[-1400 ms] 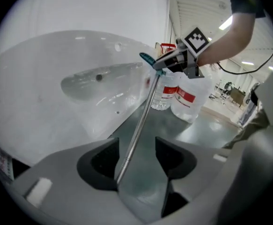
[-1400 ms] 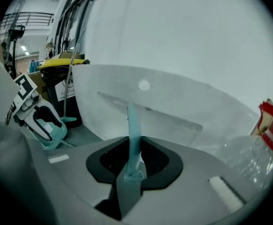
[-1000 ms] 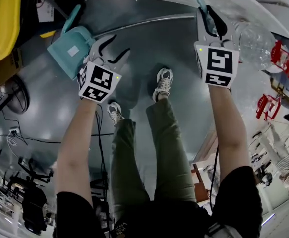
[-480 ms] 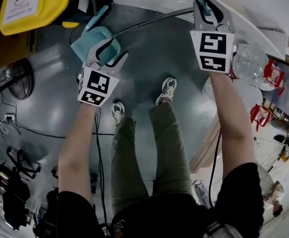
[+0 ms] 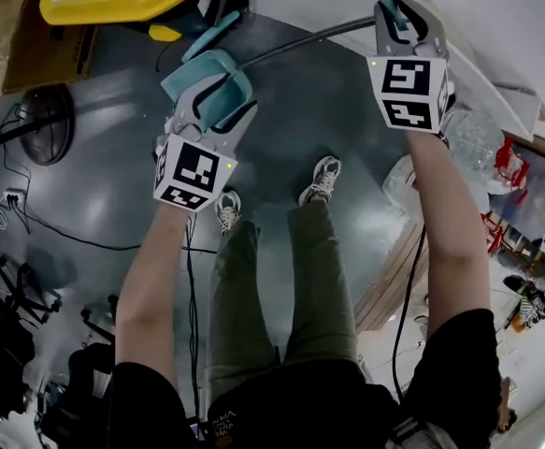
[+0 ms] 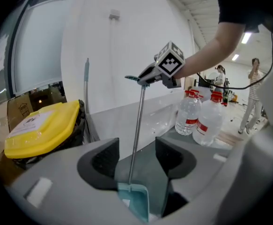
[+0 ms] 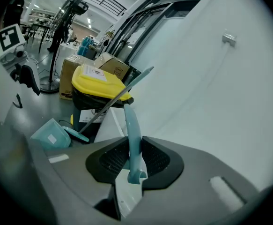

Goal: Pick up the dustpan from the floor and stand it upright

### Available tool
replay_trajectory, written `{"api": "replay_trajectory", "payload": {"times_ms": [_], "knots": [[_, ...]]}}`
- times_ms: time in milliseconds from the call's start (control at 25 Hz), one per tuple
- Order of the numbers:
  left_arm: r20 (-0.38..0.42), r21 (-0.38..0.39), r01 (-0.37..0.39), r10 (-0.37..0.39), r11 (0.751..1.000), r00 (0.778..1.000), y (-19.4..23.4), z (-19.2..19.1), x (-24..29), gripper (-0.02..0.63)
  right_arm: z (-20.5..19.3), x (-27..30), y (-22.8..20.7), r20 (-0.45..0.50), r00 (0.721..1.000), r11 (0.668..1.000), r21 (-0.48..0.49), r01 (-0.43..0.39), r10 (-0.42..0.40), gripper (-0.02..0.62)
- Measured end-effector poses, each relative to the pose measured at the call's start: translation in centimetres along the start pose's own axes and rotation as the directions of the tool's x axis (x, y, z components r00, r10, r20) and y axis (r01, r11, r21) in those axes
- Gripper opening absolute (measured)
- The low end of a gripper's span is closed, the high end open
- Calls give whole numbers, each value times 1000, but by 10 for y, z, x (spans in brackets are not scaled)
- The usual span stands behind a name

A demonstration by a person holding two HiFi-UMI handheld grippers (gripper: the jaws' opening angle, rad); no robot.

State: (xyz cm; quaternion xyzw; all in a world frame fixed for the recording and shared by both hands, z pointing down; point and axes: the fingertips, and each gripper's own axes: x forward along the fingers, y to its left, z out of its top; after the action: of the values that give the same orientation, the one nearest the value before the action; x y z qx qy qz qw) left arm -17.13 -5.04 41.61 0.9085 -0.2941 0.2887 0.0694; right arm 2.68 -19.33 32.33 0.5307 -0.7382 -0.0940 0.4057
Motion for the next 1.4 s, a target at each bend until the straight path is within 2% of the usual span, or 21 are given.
{"api": "replay_trajectory", "payload": {"times_ms": [280,640,1040,1400], "knots": [[82,-60,-49,54,997,995,20,5,-45,265,38,16,14,-5,1000,996,-86,-24,23,78],[122,-148,-141,160,979,980,54,-5,-96,265,82,39,12,11,1000,980,-198,-17,20,78],[131,-229,-184,218,956,967,62,-10,-115,265,106,60,0,23,1000,950,-313,-7,15,78],[140,-263,-190,232,946,963,61,-18,-118,265,116,62,-6,45,999,920,-391,5,13,78]]}}
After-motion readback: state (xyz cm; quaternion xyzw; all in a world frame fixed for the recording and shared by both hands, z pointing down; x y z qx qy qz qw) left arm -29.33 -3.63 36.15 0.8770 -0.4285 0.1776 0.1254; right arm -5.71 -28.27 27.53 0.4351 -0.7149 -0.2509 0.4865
